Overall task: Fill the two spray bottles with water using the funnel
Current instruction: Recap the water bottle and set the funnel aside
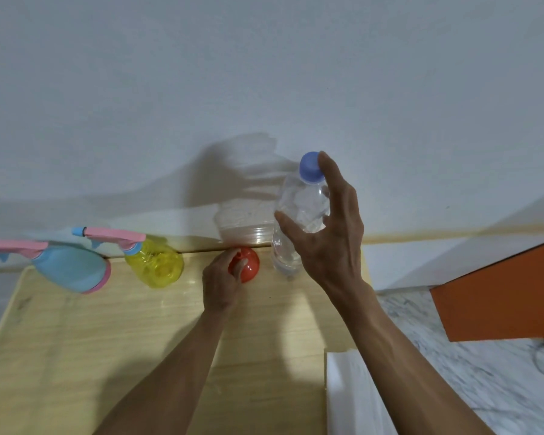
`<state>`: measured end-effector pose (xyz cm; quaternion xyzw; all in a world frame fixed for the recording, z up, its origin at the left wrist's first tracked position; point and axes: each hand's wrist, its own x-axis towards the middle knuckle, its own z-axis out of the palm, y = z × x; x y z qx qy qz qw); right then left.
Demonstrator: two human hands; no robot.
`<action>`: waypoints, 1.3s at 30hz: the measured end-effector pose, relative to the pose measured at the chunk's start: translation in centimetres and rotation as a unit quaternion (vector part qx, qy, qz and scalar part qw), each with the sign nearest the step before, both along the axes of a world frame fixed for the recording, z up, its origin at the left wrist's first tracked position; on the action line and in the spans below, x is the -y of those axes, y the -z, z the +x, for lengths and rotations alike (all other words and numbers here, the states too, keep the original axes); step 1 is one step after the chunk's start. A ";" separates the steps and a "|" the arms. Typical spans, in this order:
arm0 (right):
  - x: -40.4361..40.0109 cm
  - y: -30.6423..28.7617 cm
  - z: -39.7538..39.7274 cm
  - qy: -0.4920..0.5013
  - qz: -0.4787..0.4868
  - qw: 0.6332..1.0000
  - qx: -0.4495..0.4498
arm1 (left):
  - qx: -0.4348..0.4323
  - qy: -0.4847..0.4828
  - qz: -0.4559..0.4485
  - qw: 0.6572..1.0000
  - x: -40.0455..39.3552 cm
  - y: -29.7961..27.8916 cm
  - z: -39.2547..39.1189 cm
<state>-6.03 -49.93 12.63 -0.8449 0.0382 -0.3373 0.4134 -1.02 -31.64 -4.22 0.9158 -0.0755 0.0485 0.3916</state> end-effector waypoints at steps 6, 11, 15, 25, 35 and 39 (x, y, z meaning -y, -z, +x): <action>-0.3 0.0 -0.4 -0.008 0.018 1.000 -0.019 | -0.012 -0.009 0.008 1.000 -0.1 0.2 0.1; -0.8 -0.2 -0.8 -0.010 0.010 1.000 -0.024 | -0.055 0.000 -0.004 0.998 -0.6 -0.4 0.0; -0.9 -0.4 -1.7 -0.007 0.028 0.998 -0.053 | -0.060 0.031 -0.003 0.998 -2.1 -1.8 -0.8; -5.5 0.1 -10.5 0.174 0.087 0.971 -0.135 | -0.066 0.122 -0.021 0.990 -7.6 -6.3 -4.4; -10.3 4.9 -28.6 0.399 0.160 0.872 -0.234 | -0.094 0.355 -0.031 0.930 -5.1 -7.3 -12.1; -10.4 7.1 -32.7 0.450 0.174 0.833 -0.273 | -0.098 0.431 -0.004 0.897 -1.4 -6.9 -15.7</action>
